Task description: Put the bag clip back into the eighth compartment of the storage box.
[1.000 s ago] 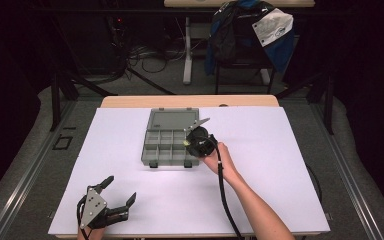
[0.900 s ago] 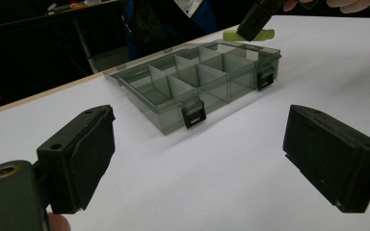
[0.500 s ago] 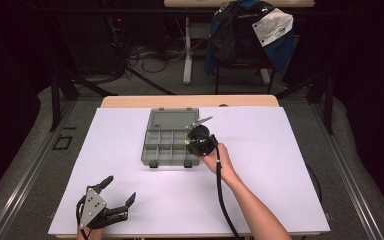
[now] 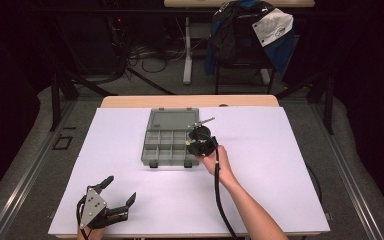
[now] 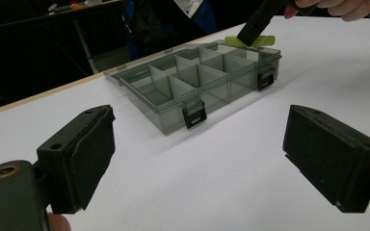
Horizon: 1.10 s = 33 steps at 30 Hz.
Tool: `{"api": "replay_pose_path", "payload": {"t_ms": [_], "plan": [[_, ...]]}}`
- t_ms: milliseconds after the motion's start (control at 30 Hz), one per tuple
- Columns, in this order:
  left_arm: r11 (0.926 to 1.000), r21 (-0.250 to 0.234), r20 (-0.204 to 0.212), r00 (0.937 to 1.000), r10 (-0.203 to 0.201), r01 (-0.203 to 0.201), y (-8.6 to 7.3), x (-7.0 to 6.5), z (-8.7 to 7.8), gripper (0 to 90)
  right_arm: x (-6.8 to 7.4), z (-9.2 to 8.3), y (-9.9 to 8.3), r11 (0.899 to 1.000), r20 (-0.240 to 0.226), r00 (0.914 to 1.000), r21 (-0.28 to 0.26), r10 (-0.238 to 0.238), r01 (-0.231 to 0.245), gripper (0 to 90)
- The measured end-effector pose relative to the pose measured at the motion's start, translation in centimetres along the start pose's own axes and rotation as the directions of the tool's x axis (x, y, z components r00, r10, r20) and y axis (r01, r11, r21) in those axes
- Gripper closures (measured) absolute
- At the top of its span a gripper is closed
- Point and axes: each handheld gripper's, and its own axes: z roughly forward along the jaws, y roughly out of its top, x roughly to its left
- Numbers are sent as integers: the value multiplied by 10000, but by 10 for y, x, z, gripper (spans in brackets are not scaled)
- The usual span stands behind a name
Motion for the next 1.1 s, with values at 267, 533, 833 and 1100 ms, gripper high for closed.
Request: {"api": "replay_pose_path", "payload": {"t_ms": [267,533,833,1100], "plan": [[10000,24,51,10000,79,-79,0,0,1,110,-1,1,-2,9995,-170,9994,-94,302,-304,794],[10000,4,40,10000,81,-81,0,0,0,110,2,1,-4,9990,-186,9989,-105,430,-432,795],[10000,-7,52,9999,99,-99,0,0,0,110,-1,5,-7,9983,-30,9983,-33,576,-576,794],[10000,-14,38,10000,90,-90,1,0,0,109,-3,9,-8,9980,-17,9981,-112,617,-618,794]]}}
